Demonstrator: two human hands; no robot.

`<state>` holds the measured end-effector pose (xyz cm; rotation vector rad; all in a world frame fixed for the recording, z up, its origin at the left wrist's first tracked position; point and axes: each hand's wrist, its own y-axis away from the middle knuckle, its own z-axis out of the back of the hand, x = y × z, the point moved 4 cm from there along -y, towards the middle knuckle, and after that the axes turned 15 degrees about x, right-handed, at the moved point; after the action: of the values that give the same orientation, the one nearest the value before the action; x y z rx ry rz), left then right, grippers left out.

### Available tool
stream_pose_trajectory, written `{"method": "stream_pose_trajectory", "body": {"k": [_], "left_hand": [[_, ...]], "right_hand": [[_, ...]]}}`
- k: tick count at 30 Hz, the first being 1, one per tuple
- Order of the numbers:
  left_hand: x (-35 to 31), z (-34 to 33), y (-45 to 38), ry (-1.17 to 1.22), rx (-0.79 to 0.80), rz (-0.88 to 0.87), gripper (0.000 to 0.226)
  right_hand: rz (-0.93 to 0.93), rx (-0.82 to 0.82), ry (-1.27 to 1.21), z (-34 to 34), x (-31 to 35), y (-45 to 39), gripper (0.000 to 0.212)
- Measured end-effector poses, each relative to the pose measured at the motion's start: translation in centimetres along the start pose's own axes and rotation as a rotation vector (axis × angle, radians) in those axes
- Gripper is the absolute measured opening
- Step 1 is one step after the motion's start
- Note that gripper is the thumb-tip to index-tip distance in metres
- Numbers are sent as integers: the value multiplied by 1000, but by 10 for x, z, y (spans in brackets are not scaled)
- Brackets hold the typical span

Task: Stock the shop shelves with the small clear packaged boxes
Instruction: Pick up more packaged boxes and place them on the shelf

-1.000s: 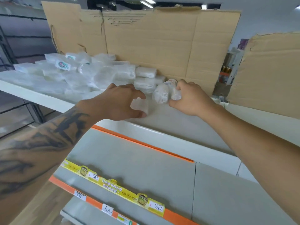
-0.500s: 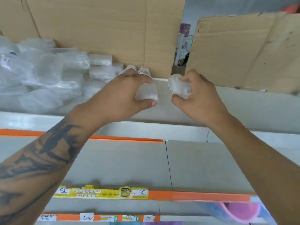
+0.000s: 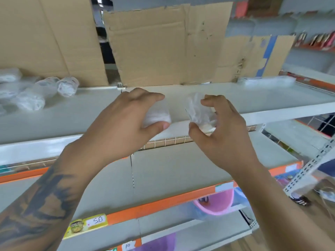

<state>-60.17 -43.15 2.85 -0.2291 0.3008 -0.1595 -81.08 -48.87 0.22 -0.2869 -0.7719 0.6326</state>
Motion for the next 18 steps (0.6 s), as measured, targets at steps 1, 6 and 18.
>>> {"method": "stream_pose_trajectory", "body": {"k": [1, 6, 18], "left_hand": [[-17, -6, -5, -6, -6, -3, 63], [-106, -43, -33, -33, -28, -28, 61], [-237, -95, -93, -78, 36, -19, 62]], "right_hand": [[-1, -2, -3, 12, -13, 8, 53], [-38, -19, -56, 76, -82, 54, 54], [-11, -27, -77, 167, -193, 85, 54]]}}
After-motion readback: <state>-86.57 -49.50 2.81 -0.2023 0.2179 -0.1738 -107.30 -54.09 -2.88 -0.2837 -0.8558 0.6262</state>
